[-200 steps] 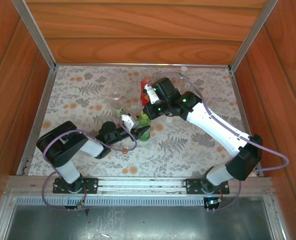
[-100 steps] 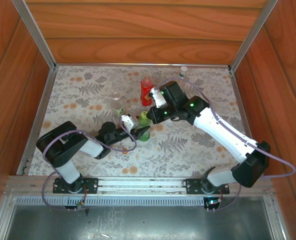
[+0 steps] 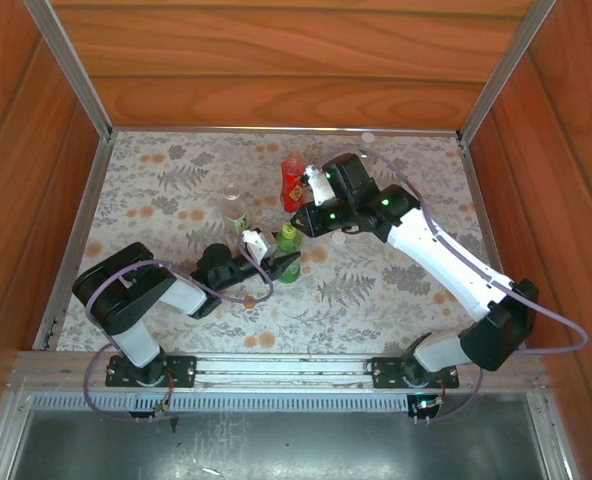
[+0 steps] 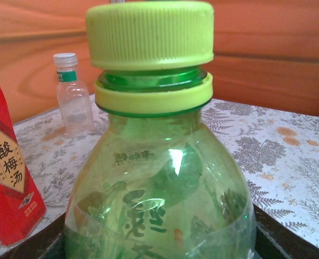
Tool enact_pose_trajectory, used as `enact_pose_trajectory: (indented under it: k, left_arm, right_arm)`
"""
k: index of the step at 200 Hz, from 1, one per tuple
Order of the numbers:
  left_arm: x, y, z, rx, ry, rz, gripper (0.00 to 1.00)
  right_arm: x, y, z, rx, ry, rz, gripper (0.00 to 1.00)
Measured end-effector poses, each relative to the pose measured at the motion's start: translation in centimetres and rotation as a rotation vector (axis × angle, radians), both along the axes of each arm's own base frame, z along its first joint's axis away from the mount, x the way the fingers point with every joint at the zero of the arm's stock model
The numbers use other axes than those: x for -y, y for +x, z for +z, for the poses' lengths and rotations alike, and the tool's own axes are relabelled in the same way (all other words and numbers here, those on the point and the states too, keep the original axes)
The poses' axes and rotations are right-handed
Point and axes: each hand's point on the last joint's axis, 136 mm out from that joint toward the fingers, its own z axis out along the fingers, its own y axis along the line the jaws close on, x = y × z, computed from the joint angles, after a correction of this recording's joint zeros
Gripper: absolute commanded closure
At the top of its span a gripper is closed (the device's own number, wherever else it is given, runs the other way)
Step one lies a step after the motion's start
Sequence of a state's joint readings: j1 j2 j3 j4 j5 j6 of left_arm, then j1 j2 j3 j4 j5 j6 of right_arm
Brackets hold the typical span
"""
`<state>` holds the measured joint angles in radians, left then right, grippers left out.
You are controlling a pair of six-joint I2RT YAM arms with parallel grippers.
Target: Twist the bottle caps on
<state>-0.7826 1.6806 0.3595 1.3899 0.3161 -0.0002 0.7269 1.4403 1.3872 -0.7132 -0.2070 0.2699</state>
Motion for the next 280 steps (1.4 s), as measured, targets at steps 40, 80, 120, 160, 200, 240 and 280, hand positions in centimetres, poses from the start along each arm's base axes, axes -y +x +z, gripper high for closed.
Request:
enact_pose_trajectory:
  k: [40,80,120,160,200,240,280]
  left_arm:
    - [0.0,0.0,0.0,0.0,0.0,0.0,0.41]
    - [0.0,-0.1,0.0,0.004,0.002,-0.004,0.41]
    - [0.0,-0.1,0.0,0.002,0.001,-0.003,0.41]
    - [0.0,-0.1,0.0,0.002,0.001,-0.003,0.42]
    - [0.0,-0.1,0.0,0.002,0.001,-0.004,0.41]
    - [0.1,-0.3,0.0,0.002,0.001,-0.017,0.41]
    - [0.3,-0.8,0.0,0.003,0.003,-0.042,0.41]
  right_arm:
    - [-0.6,0.3,-0.8,-0.033,0.015,0.024,0.81]
    - [-0.3,-1.1,-0.9,-0.051,0.059,0.058,0.85]
    - [0.5,-3.2,-0.9,-0.088,0.074,0.085,0.84]
    - [0.9,-2.3,-0.4,-0.051,0.06,0.045,0.72]
    - [-0.7,-0.3,-0.2,-0.044,0.071,0.051,0.74]
    - [-1.1,-0.2,-0.9,-0.057,0.073,0.077,0.86]
    - [-0.1,-1.5,-0.9,-0.055,0.11,0.09,0.89]
